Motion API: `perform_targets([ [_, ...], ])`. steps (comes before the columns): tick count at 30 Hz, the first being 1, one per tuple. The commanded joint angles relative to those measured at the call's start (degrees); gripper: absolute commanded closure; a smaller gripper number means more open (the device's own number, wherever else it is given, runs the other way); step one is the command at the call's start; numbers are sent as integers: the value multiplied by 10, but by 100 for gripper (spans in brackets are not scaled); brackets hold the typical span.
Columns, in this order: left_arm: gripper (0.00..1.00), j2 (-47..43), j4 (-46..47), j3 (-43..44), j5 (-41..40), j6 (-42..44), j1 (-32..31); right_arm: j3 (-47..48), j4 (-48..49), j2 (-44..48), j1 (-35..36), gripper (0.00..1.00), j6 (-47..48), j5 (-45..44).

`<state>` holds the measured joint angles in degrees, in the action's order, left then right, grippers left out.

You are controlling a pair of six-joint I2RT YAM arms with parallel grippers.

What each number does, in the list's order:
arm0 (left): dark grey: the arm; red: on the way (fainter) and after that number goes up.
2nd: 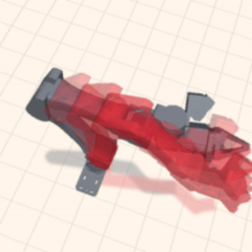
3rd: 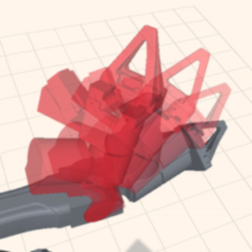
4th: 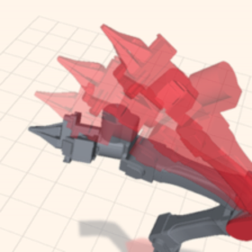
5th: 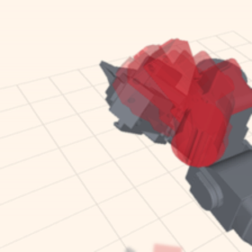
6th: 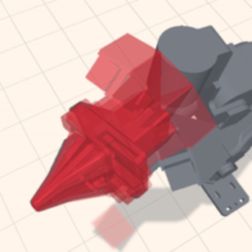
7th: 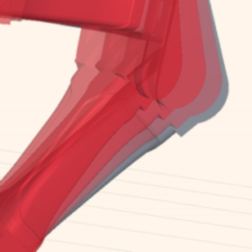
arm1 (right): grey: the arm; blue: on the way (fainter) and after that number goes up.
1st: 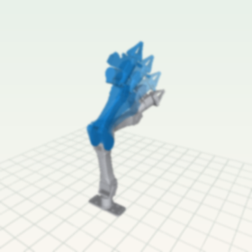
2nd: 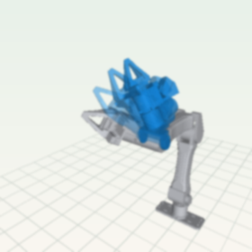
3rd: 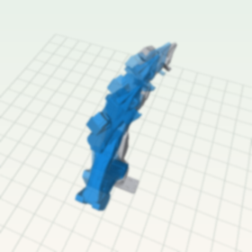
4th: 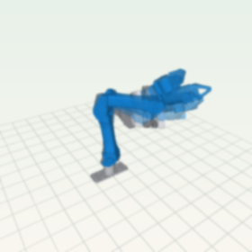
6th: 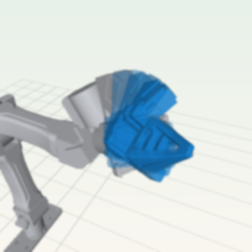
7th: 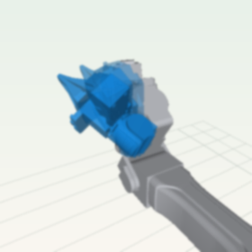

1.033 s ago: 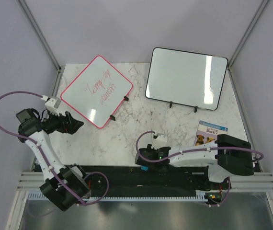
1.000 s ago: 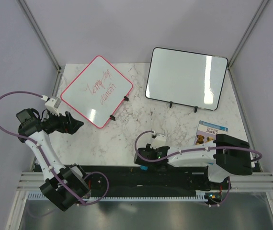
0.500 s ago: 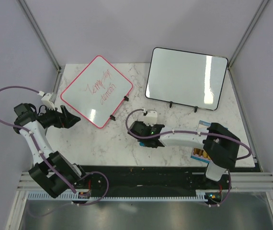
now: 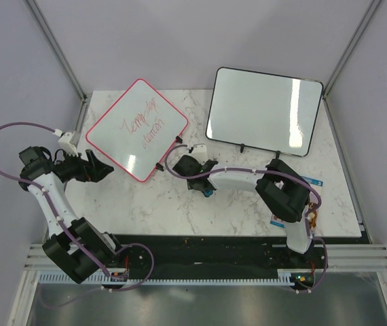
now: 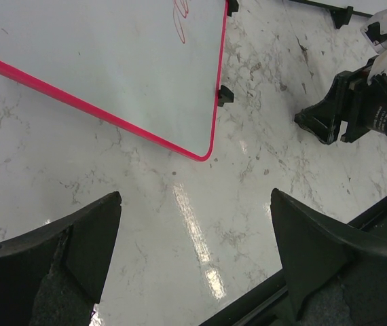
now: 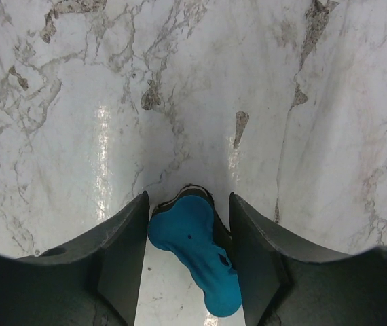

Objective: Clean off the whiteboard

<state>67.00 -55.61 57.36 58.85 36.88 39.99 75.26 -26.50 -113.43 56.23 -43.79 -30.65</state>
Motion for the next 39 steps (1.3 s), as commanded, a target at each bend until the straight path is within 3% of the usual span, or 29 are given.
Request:
perform_targets([
  [1, 3, -19, 6, -7, -4, 1, -3, -20, -1, 29, -2, 43, 13, -4],
  [7, 3, -18, 7, -14, -2, 4, -3, -39, 6, 65, -2, 42, 32, -9],
  [10, 3, -18, 7, -16, -1, 4, -3, -45, 31, 84, -2, 36, 48, 2],
  [12, 3, -21, 6, -20, -1, 5, -3, -42, 31, 88, -2, 27, 53, 8],
  [15, 3, -26, 6, -25, -4, 8, -3, -42, 33, 91, -2, 25, 63, 21],
  [31, 3, -26, 7, -33, -10, 18, -3, -133, 44, 136, -1, 34, 73, 39],
  [34, 3, -26, 6, -34, -10, 18, -3, -137, 45, 136, -1, 39, 70, 32],
  [36, 3, -26, 7, -34, -10, 19, -3, -137, 45, 131, -1, 54, 68, 30],
  [39, 3, -26, 7, -35, -11, 20, -3, -137, 46, 121, -2, 56, 68, 29],
])
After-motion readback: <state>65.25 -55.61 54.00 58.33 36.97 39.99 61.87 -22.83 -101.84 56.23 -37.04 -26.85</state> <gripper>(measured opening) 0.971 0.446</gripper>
